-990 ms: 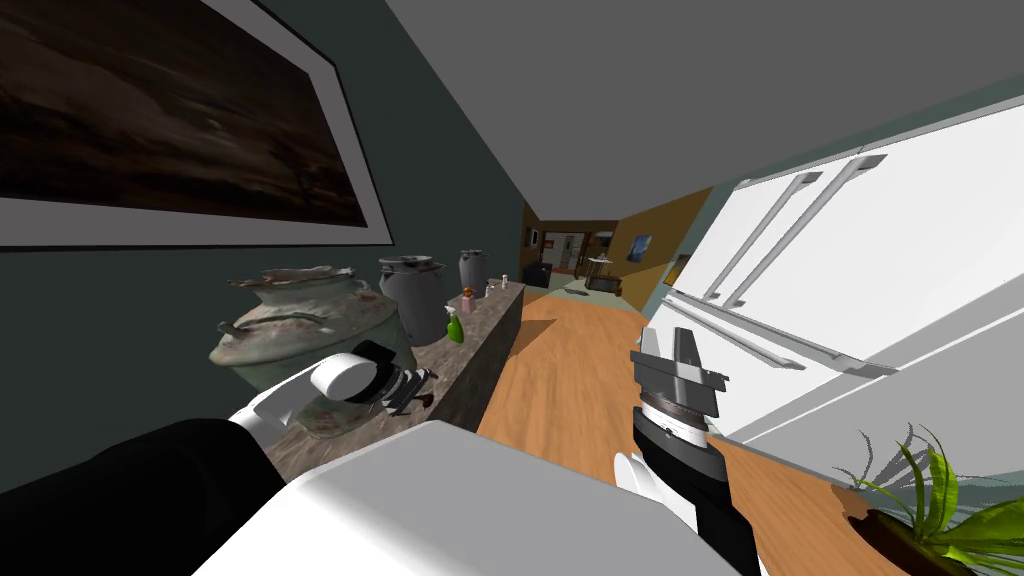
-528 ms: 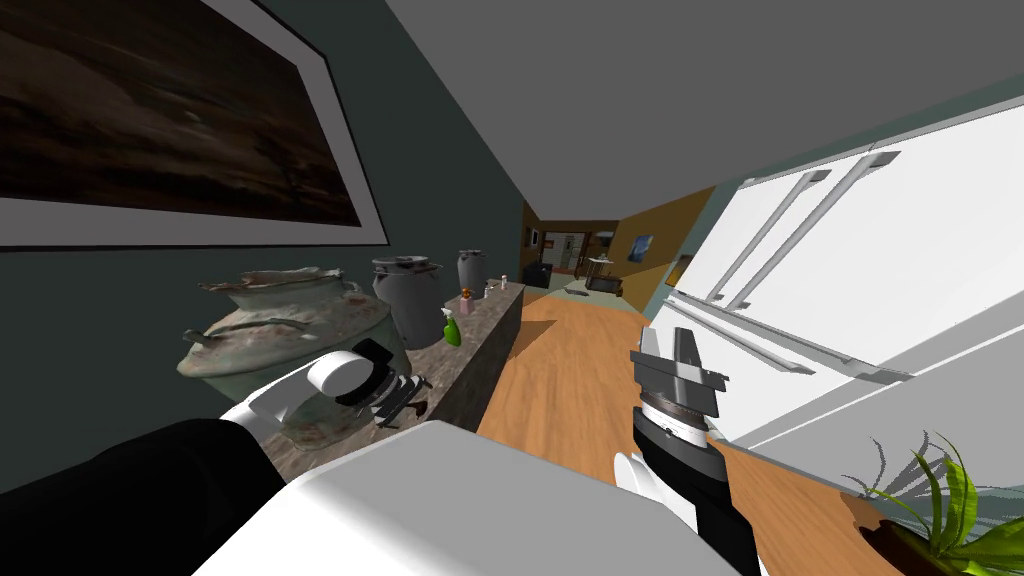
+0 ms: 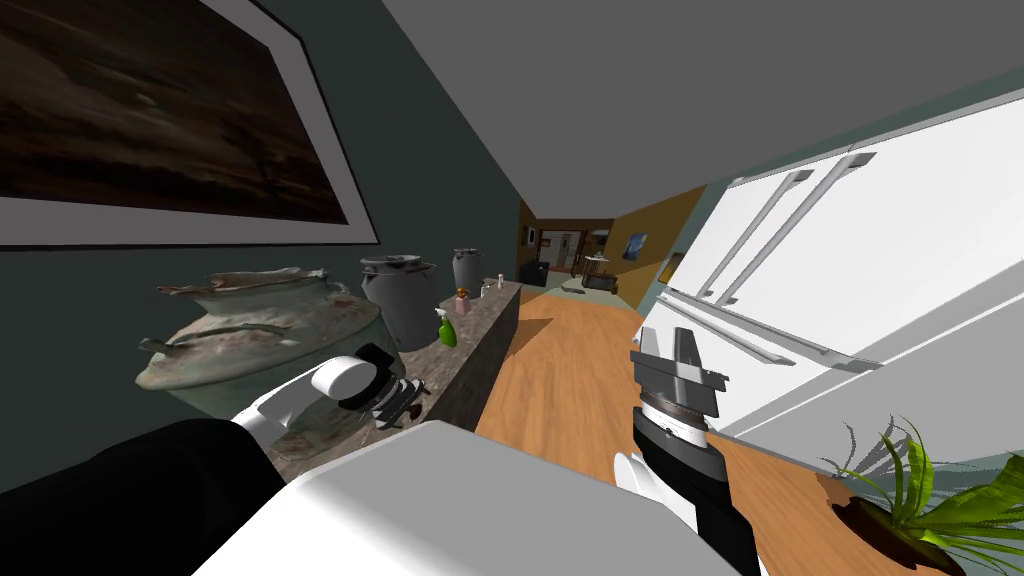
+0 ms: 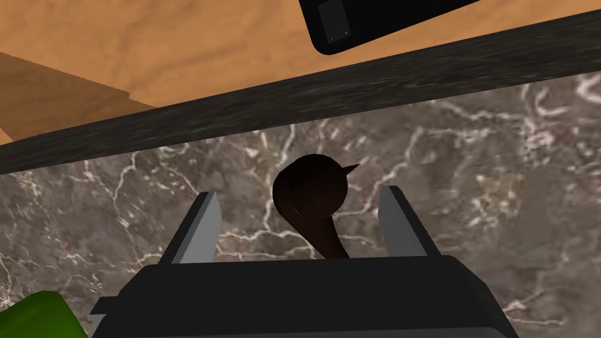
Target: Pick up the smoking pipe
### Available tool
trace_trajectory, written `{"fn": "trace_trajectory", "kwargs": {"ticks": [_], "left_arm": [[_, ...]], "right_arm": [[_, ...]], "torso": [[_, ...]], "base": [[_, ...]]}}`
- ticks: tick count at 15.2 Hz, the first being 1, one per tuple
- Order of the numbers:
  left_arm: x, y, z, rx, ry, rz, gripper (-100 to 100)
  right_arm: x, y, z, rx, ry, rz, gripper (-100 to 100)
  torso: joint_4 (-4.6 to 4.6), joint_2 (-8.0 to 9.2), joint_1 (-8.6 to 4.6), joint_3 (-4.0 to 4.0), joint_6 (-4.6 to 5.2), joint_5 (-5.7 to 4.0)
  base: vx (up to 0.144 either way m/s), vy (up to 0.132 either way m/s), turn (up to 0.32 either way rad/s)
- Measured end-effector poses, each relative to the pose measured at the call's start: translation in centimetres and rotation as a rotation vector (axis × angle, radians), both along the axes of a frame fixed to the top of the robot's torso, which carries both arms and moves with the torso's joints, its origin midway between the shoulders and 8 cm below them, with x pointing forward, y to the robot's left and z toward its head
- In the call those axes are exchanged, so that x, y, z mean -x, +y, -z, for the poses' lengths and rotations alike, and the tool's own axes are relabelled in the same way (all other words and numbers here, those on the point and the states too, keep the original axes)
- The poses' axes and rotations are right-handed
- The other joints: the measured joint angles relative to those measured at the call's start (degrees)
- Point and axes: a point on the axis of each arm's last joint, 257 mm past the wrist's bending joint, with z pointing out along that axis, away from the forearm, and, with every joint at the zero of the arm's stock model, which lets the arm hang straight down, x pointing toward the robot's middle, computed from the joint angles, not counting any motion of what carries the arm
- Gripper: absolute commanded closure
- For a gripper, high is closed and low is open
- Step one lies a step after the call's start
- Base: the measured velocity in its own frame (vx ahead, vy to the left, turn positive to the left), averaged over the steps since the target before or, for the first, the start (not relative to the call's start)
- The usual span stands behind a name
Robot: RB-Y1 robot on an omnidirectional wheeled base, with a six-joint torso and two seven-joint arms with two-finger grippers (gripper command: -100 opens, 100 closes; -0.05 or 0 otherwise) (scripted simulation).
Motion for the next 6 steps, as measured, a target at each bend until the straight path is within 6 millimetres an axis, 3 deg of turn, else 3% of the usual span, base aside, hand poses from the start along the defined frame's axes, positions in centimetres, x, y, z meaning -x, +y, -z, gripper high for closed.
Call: {"fn": "trace_trajectory", "kwargs": {"ticks": [3, 6], "left_arm": [[0.0, 0.0, 0.0, -0.001, 0.0, 0.001, 100], [0.0, -0.2, -1.0, 0.0, 0.0, 0.013, 100]], "right_arm": [[0.0, 0.0, 0.0, 0.0, 0.0, 0.0, 0], [0.0, 0.0, 0.0, 0.0, 0.0, 0.0, 0]], "torso": [[-0.03, -0.09, 0.03, -0.06, 0.0, 0.03], [-0.03, -0.17, 0.09, -0.09, -0.06, 0.0]], "base": [[0.0, 0.0, 0.0], [0.027, 0.014, 0.121]]}}
